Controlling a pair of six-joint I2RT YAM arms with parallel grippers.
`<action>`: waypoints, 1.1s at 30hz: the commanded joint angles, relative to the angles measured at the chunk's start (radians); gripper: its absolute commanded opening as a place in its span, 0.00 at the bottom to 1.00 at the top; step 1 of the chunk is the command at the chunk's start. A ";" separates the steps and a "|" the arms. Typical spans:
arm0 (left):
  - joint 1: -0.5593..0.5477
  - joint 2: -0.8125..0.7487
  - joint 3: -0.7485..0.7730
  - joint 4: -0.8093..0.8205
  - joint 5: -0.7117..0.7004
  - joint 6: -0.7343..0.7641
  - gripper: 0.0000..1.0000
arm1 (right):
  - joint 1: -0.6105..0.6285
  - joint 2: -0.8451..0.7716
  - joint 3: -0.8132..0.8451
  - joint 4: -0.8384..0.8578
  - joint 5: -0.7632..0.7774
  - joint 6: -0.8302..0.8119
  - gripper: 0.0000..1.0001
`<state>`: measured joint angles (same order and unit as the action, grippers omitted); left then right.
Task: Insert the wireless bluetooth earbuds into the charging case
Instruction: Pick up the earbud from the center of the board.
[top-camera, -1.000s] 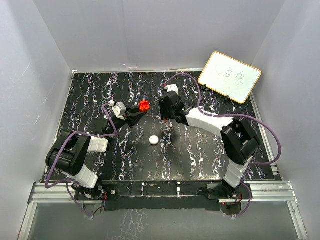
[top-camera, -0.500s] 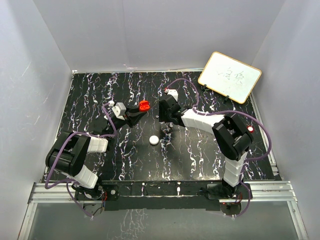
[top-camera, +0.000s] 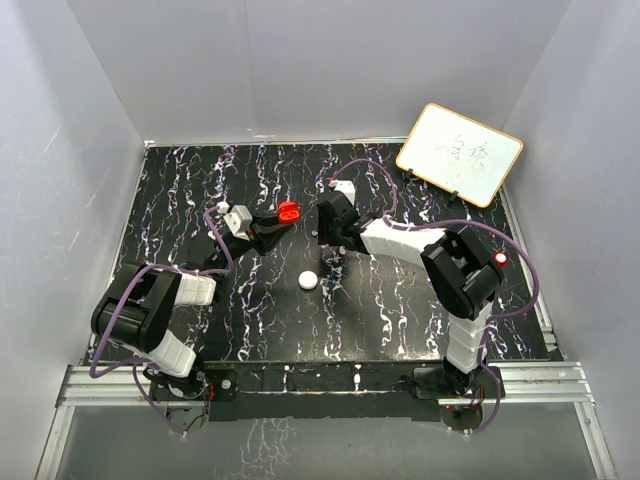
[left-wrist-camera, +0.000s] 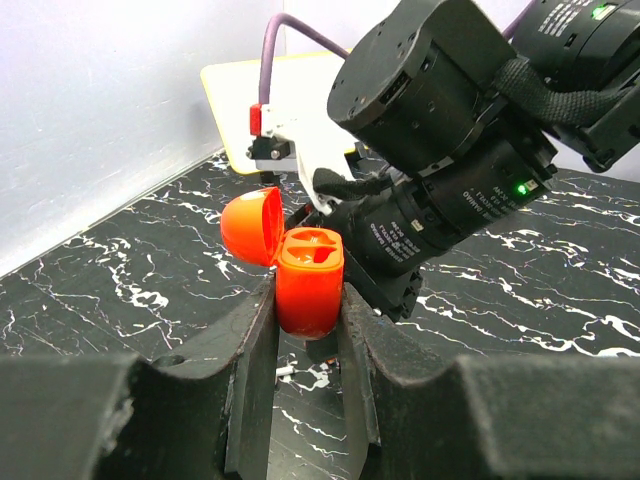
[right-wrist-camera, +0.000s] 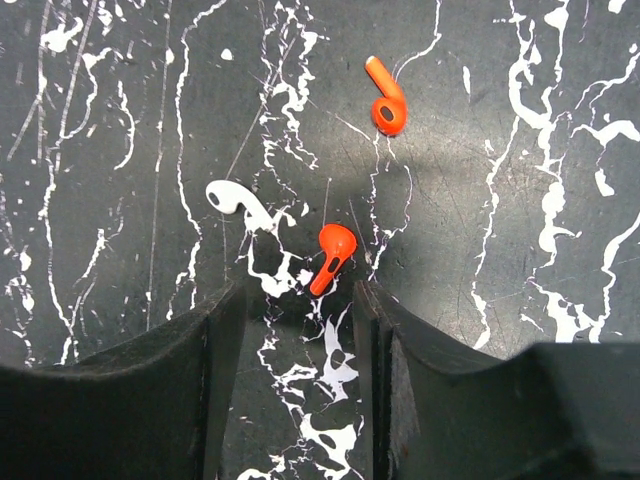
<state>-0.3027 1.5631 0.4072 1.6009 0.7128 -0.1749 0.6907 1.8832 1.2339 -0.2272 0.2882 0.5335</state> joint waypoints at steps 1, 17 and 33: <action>0.004 -0.039 -0.004 0.188 -0.005 0.021 0.00 | -0.009 0.022 0.032 0.037 0.021 0.016 0.43; 0.005 -0.031 -0.004 0.188 -0.005 0.026 0.00 | -0.036 0.043 0.034 0.045 0.011 0.013 0.36; 0.005 -0.031 -0.004 0.188 -0.005 0.025 0.00 | -0.040 0.054 0.044 0.046 0.000 0.008 0.28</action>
<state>-0.3027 1.5631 0.4053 1.6009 0.7128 -0.1711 0.6579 1.9343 1.2343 -0.2268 0.2840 0.5331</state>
